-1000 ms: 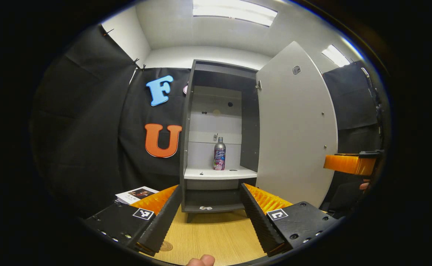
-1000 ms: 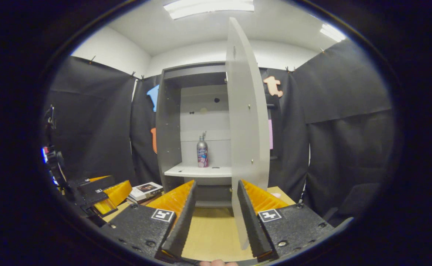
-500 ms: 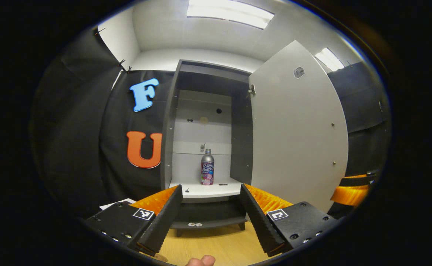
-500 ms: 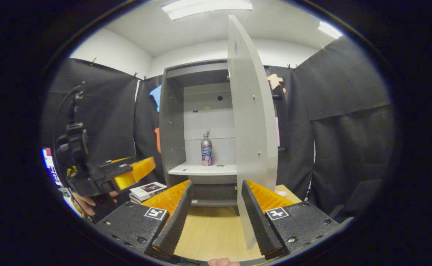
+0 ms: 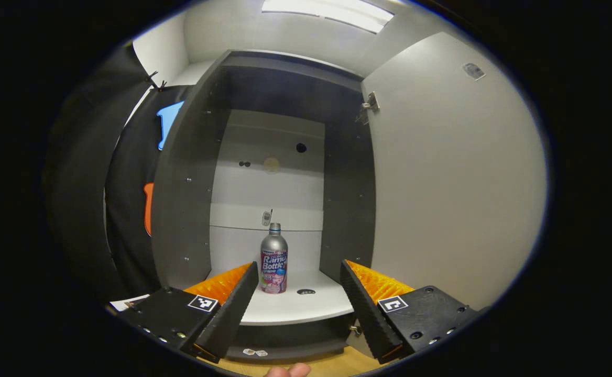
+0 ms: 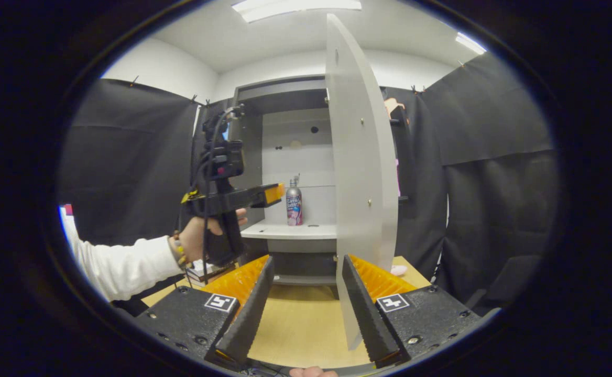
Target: Open the cabinet door with the right hand, grasp the bottle in the cabinet with the left hand and place it on the coaster, then close the cabinet door with the right hand.
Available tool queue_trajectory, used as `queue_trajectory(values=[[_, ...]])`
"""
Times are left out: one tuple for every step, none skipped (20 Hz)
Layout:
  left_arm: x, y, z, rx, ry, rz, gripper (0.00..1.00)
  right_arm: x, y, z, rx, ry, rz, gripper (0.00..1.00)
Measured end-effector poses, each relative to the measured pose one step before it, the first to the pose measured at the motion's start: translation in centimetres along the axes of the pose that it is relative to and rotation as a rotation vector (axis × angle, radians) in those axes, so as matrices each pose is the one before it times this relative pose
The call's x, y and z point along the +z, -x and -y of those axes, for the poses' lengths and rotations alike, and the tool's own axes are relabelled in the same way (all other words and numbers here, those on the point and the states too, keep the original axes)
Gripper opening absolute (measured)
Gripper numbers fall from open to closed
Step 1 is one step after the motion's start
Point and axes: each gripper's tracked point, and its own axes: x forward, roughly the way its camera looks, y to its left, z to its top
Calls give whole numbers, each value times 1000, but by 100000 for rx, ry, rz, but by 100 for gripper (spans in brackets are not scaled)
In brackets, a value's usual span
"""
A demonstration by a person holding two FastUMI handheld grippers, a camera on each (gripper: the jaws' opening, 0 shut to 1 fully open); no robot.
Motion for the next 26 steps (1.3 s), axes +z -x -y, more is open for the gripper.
queue_trajectory(values=[[-737,-1909,-457,1887,1497,-1669,95,-77,-51,38,665,-522,-181,83],[-540,-1718,-524,1959,2039,-1347,95,-153,-65,118,293,-115,-411,83],[-248,-1726,-681,2232,1819,-490,95,-155,-39,16,316,177,-495,83],[-383,-1647,-580,2078,1261,-948,95,102,-82,-55,5,100,-482,83],[-406,-1516,-348,1438,663,-900,95,-120,-142,-95,-57,472,-608,83],[-630,-1537,-343,1383,-11,-1704,95,-74,-178,5,-410,465,-744,83],[-757,-1566,-310,1071,-37,-2114,95,-264,-137,-55,-187,468,-890,83],[-653,-1352,-79,677,208,-2232,95,-178,-192,-70,-18,446,-860,83],[-511,-1097,-45,382,454,-1867,95,-272,-317,0,-282,186,-739,83],[-376,-914,68,484,236,-1012,95,-102,-303,-5,-38,-10,-748,83],[-392,-770,-107,1064,-414,-1276,95,-267,-402,-4,58,-317,-869,83],[-209,-655,38,566,-949,-798,95,19,-179,24,-21,-494,-645,83],[-270,-545,218,166,-827,-444,95,-29,-247,117,-240,-585,-483,83],[-140,-362,18,916,-1212,56,95,43,-226,195,-184,-677,-67,83],[-251,-328,-31,972,-1076,-619,95,7,-226,225,-108,-669,332,83],[-396,-305,72,139,-560,-891,95,257,-91,320,-338,-492,447,83],[-385,-303,30,760,-522,-666,95,-29,-67,320,-357,-280,189,83],[-322,-381,-153,1022,-518,-664,95,-18,-108,231,-194,-193,-266,83],[-301,-644,-239,711,-389,-1067,95,-168,31,168,-60,-195,-191,83],[165,-354,-71,960,-249,454,95,24,-64,-99,836,-371,116,83],[96,-246,102,-25,502,470,95,67,-6,-48,503,-58,182,83],[63,-232,84,41,-210,-147,95,-98,-75,10,105,376,-173,83],[-212,-340,-102,361,-480,-909,95,-139,-49,-65,371,337,-252,83],[-297,-222,-11,577,-584,-1160,95,12,-93,-82,498,68,-301,83],[94,-58,40,509,-463,257,95,35,-74,-6,425,-98,-62,83],[0,-94,33,447,-474,55,95,53,-38,-19,447,-198,68,83]])
